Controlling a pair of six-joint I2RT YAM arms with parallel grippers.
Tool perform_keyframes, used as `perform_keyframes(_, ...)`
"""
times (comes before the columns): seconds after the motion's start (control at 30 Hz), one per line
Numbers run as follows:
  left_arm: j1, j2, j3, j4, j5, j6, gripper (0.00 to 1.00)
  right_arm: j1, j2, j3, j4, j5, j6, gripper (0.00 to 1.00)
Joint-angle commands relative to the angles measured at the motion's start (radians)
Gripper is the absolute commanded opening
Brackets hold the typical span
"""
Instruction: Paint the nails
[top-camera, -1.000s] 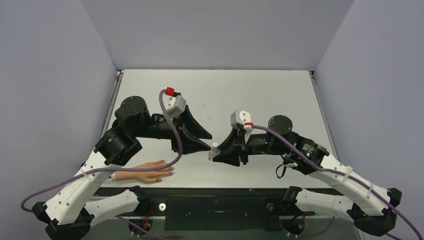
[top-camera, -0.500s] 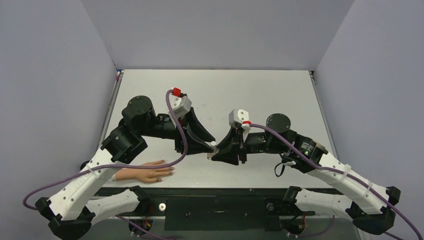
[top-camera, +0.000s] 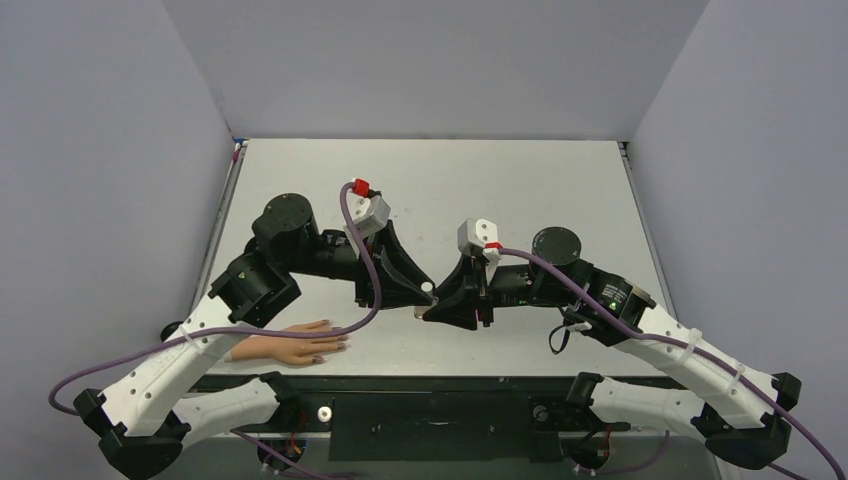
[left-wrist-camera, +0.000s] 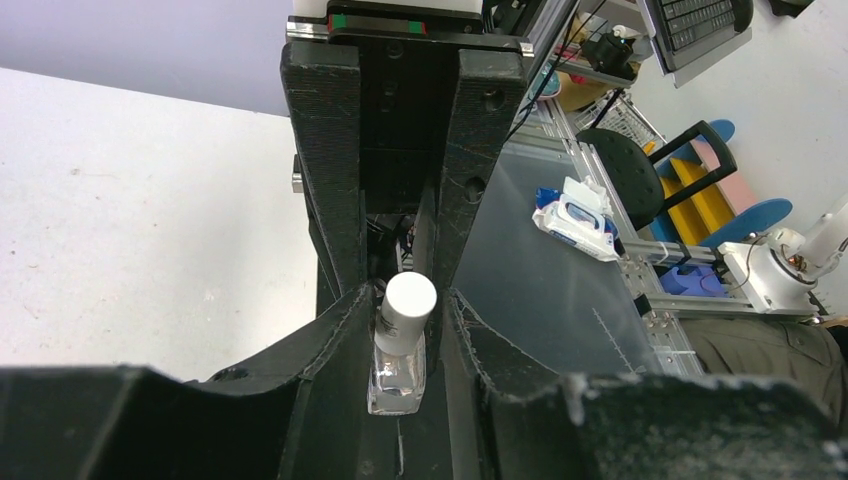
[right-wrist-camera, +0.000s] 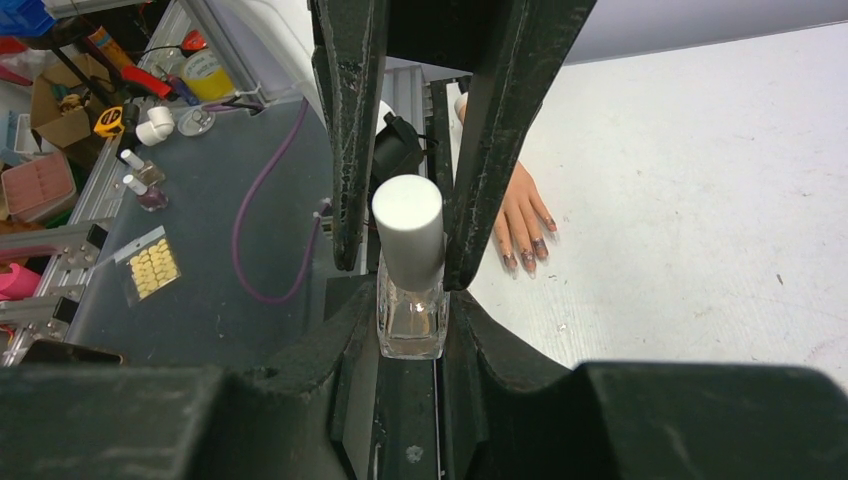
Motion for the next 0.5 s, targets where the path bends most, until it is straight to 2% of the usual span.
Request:
perform_keyframes(0.0,-0.010,-0.003,0.001,0.036,-0.001,0.000,0.27,0.000,-0.005,0.038,0.050,0.006,-0.019,0.00)
perform_keyframes(0.17,-0.010,-0.004,0.001,0.027,-0.007,0.004,0.15,-0.002,-0.008,0.037,0.052,0.018,-0.019,0.00)
perform_keyframes(0.23,-0.011,-0.004,0.001,0.024,-0.010,0.003,0.03,-0.003,-0.012,0.037,0.058,0.035,-0.015,0.00)
perform_keyframes(0.27,-0.012,-0.005,0.002,0.023,-0.013,0.003,0.01,-0.003,-0.013,0.035,0.064,0.045,-0.008,0.00)
perform_keyframes(0.47,-0.011,-0.014,0.014,-0.022,-0.147,0.016,0.00,-0.005,-0.024,0.025,0.091,0.172,0.029,0.00)
